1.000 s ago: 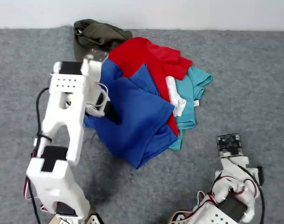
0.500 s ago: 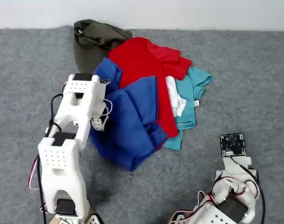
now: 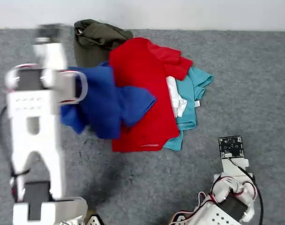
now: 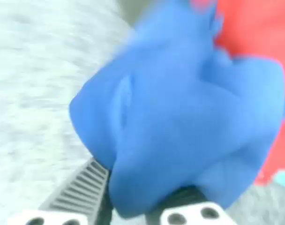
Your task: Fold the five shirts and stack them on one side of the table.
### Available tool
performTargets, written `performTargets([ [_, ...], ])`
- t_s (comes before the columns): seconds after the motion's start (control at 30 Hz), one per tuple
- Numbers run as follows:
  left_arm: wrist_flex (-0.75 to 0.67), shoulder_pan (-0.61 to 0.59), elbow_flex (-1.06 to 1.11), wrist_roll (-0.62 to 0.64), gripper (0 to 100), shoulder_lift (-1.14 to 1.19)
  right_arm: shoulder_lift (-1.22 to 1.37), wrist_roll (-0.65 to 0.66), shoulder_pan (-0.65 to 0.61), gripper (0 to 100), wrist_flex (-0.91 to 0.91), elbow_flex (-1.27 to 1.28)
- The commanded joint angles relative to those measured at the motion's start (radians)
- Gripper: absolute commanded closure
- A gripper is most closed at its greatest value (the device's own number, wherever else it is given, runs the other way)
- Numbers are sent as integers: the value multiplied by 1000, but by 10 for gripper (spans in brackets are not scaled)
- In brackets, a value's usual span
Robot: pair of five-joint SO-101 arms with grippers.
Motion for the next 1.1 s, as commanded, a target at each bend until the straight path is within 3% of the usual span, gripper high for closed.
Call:
performTargets([
  [0.0,8,-299,-50,-61,985,-94,-8,-8,10,848,-15,-23],
  [0.1,-87,-522,-116,-123,985,-94,-8,-8,13,848,-13,-32],
  [0.2,-239,-654,-153,-226,984,-92,-8,-8,15,848,-13,-32],
  [0.3,-318,-646,-87,-359,962,-66,-8,-8,15,846,-13,-32],
  [0.4,-285,-563,-4,-413,840,-11,-7,23,15,845,-8,-32],
  [0.53,-278,-534,1,-373,712,86,-7,133,21,844,44,-32],
  [0.77,-270,-526,-1,-351,685,204,-8,157,151,844,53,-32],
  [0.93,-261,-505,-58,-252,685,206,-8,158,168,844,61,-32],
  [1.0,-196,-502,-140,-140,686,206,-8,158,171,844,61,-32],
  [1.07,-29,-419,-217,-37,685,218,-8,158,170,844,58,-32],
])
